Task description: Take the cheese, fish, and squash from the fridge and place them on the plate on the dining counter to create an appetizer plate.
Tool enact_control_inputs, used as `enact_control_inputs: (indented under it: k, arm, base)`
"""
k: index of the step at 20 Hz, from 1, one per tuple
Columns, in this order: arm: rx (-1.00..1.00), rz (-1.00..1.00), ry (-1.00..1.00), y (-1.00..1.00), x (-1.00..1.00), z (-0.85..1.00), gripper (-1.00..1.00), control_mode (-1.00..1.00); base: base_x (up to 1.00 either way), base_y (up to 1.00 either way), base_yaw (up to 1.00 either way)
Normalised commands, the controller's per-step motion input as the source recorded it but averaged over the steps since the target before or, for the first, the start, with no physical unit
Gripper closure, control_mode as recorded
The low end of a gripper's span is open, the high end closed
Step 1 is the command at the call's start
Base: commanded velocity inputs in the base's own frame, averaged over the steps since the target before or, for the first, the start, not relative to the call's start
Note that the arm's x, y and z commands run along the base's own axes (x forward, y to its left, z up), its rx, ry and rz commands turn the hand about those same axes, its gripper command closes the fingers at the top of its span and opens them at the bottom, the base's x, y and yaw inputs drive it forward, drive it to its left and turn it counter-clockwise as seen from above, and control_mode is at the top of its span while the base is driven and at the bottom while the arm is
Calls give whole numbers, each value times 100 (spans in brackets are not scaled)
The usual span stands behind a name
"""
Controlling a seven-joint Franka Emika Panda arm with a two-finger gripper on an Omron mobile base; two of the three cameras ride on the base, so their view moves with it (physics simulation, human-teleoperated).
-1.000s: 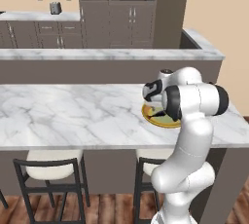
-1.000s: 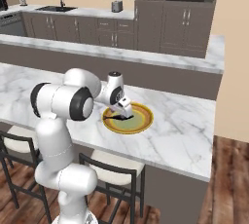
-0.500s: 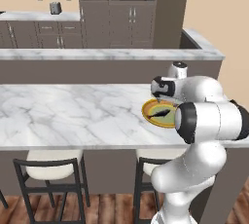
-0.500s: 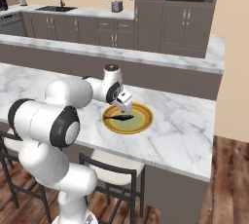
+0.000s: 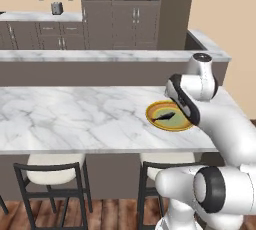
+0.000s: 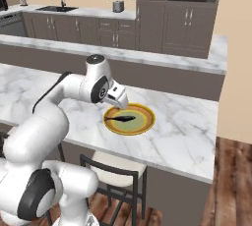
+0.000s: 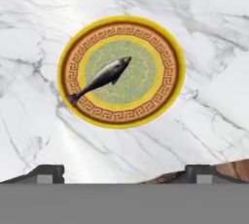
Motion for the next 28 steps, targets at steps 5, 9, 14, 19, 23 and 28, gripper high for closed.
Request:
enact_control_inputs:
  k: [5, 9, 14, 19, 23, 28]
  arm:
    - [-12, 24, -3, 6, -100, 83, -100, -100]
    - [-10, 24, -4, 14, -100, 50, -100, -100]
    - [-6, 26, -10, 6, -100, 39, -100, -100]
    - [-7, 26, -9, 14, -100, 34, -100, -100]
    - [-7, 24, -11, 12, -99, 39, -100, -100]
    - [-6, 15, -5, 22, -65, 15, -100, 100]
  base:
    - [0, 0, 0]
    - [0, 0, 0]
    - [0, 0, 0]
    - [0, 0, 0]
    - [0, 0, 0]
    - [-13, 12, 3]
